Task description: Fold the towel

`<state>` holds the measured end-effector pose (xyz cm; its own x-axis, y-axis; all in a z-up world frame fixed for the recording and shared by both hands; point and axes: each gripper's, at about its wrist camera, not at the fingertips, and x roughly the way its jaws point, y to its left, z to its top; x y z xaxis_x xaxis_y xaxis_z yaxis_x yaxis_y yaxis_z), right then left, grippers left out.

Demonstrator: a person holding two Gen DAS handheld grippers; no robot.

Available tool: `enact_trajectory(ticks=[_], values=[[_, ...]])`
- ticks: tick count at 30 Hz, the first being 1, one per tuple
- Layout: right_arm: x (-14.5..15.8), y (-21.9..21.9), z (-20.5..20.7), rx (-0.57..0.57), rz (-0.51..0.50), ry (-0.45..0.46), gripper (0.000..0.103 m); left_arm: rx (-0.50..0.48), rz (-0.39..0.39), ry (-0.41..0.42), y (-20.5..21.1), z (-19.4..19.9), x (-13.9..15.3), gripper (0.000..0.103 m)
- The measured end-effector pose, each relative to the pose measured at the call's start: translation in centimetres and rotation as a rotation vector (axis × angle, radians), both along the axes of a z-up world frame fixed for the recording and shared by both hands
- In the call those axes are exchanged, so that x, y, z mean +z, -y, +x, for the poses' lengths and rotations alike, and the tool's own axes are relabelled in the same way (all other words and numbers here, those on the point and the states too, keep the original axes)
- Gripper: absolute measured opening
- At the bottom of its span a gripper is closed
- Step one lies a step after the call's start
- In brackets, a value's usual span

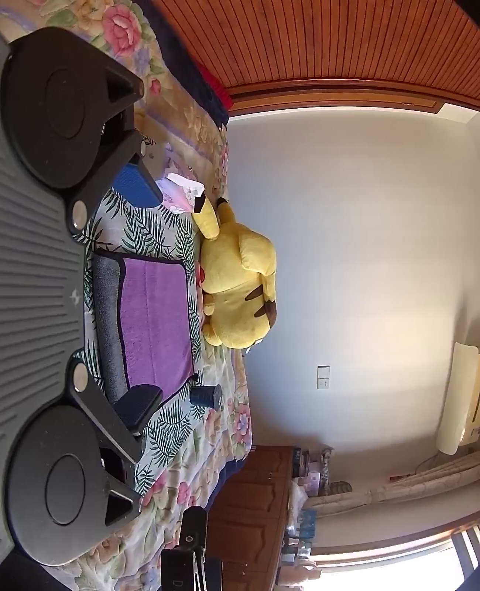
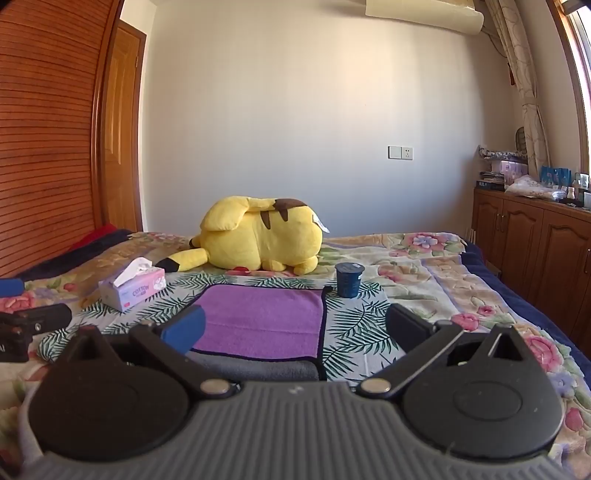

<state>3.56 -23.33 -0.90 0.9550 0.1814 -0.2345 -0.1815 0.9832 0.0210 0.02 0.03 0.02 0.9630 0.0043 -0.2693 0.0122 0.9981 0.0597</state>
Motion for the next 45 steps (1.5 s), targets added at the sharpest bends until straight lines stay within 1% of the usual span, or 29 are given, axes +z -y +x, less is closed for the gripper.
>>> enact_trajectory(ticks=[45], values=[[0.04,-0.19,-0.01,0.0,-0.005,0.001,0.103,-0.002,-0.003,0.001,-0.3,-0.18,-0.24,0.087]])
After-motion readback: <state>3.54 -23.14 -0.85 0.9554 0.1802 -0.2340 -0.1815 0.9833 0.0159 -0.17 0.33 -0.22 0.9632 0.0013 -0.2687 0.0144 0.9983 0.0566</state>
